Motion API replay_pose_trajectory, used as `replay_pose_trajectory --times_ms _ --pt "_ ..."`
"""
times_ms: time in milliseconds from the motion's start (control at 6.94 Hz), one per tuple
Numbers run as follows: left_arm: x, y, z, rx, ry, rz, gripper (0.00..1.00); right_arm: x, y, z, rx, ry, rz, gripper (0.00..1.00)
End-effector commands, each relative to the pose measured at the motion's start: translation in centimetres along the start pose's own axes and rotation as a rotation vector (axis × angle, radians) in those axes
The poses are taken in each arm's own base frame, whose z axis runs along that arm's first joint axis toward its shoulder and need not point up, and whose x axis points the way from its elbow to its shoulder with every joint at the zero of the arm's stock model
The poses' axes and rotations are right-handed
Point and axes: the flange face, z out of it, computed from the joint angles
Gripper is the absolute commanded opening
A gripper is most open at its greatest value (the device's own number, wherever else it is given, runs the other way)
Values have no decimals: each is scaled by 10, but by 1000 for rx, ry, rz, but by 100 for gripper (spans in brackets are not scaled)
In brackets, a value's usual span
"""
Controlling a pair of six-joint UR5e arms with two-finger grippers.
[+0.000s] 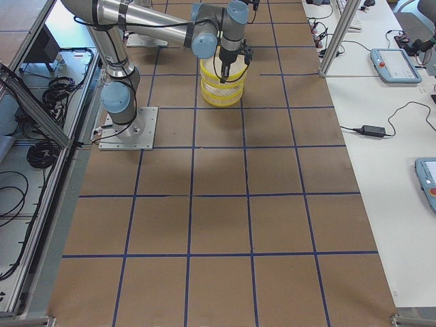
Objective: Place buns in different layers of steamer
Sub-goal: 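Lower the top tier back onto the bottom tier while the left returns to the plate, then grasp the dark red bun on the plate with the left gripper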
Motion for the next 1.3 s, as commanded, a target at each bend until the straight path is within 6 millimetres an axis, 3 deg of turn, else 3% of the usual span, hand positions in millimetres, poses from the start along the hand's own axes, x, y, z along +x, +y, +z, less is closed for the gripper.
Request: replay_pose_trajectory --times_ms 0,577,865,1009,1153 --pt "-64 22 20 -67 -46 58 78 -21 1 26 -1 5 5 10" --pt "-70 30 52 -110 -29 48 77 -23 2 57 -18 8 2 10" --pt "-71 26 62 -108 -27 48 69 -23 -2 64 -25 9 -1 11" --pt "-72 25 65 -113 -26 48 60 -23 -3 65 -29 9 -1 12" --pt "-72 25 65 -112 -29 44 35 -24 -4 65 -27 6 -1 12"
